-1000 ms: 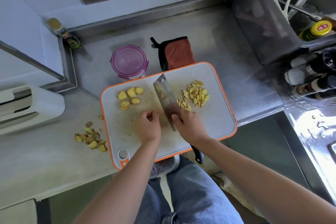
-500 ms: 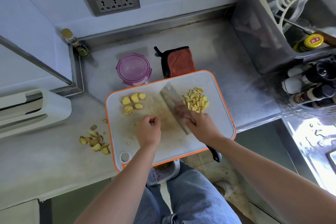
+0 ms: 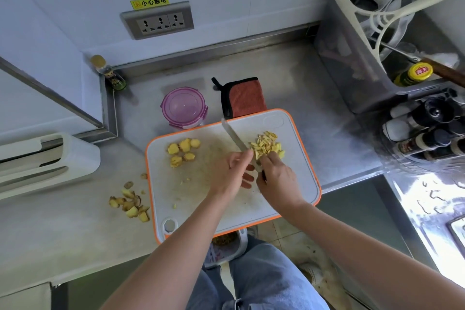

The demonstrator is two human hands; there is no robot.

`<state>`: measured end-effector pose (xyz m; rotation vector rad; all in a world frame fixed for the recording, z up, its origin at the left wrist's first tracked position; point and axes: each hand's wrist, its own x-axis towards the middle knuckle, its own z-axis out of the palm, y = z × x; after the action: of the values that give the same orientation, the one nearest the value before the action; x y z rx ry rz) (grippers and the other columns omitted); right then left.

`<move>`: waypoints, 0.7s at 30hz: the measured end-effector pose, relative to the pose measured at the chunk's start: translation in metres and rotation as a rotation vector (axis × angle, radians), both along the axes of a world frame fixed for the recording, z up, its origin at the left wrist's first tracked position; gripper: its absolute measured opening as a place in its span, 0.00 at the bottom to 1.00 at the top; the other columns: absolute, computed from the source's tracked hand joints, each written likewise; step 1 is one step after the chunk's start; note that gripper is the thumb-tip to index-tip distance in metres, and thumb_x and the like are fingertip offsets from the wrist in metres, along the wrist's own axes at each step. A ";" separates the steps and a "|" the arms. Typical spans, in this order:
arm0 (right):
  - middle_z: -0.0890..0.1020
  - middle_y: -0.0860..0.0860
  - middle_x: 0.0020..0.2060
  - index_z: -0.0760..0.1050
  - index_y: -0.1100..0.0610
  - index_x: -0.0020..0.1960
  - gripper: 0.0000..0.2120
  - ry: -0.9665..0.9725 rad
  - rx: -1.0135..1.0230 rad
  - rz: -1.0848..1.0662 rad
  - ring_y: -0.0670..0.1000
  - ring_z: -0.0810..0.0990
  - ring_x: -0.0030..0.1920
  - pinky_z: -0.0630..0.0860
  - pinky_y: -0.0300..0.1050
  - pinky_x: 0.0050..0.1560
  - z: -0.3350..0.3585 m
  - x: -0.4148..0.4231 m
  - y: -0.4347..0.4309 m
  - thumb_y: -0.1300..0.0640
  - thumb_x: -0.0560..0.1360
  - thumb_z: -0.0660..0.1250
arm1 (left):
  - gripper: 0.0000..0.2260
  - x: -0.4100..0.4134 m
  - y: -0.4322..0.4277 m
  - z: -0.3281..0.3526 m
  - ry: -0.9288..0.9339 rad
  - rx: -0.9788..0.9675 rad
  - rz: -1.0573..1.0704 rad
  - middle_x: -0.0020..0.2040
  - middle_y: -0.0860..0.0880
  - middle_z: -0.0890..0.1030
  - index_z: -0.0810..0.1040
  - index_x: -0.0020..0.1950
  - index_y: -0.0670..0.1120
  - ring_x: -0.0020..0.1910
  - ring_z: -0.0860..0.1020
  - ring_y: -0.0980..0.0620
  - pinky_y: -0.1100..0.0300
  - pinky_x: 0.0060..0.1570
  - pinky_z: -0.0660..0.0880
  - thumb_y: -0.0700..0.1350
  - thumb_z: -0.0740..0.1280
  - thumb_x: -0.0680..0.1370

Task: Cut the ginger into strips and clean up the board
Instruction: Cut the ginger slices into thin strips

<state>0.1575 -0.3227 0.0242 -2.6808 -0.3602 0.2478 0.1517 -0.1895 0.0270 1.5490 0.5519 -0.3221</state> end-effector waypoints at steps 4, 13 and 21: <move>0.71 0.54 0.48 0.75 0.62 0.58 0.16 0.086 0.141 0.136 0.57 0.76 0.40 0.76 0.51 0.40 -0.006 -0.004 -0.008 0.66 0.70 0.67 | 0.13 0.008 -0.003 -0.001 0.000 0.121 0.046 0.36 0.39 0.82 0.76 0.39 0.40 0.34 0.82 0.39 0.46 0.36 0.81 0.42 0.60 0.81; 0.65 0.53 0.64 0.66 0.47 0.73 0.25 0.100 0.193 0.306 0.53 0.66 0.60 0.68 0.48 0.61 -0.002 0.003 -0.024 0.43 0.78 0.53 | 0.15 0.004 0.005 -0.012 0.132 0.276 0.081 0.38 0.37 0.82 0.76 0.39 0.38 0.37 0.82 0.38 0.40 0.41 0.80 0.49 0.62 0.75; 0.39 0.45 0.77 0.50 0.35 0.75 0.27 0.287 0.058 0.174 0.52 0.42 0.75 0.48 0.53 0.71 -0.014 0.010 -0.021 0.36 0.77 0.40 | 0.14 -0.002 0.009 -0.002 0.168 0.179 0.127 0.36 0.37 0.83 0.79 0.41 0.35 0.32 0.83 0.40 0.38 0.40 0.80 0.42 0.60 0.79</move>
<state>0.1673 -0.3433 0.0105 -2.5116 -0.5009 0.6552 0.1500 -0.1802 0.0252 1.6591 0.8259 -0.3142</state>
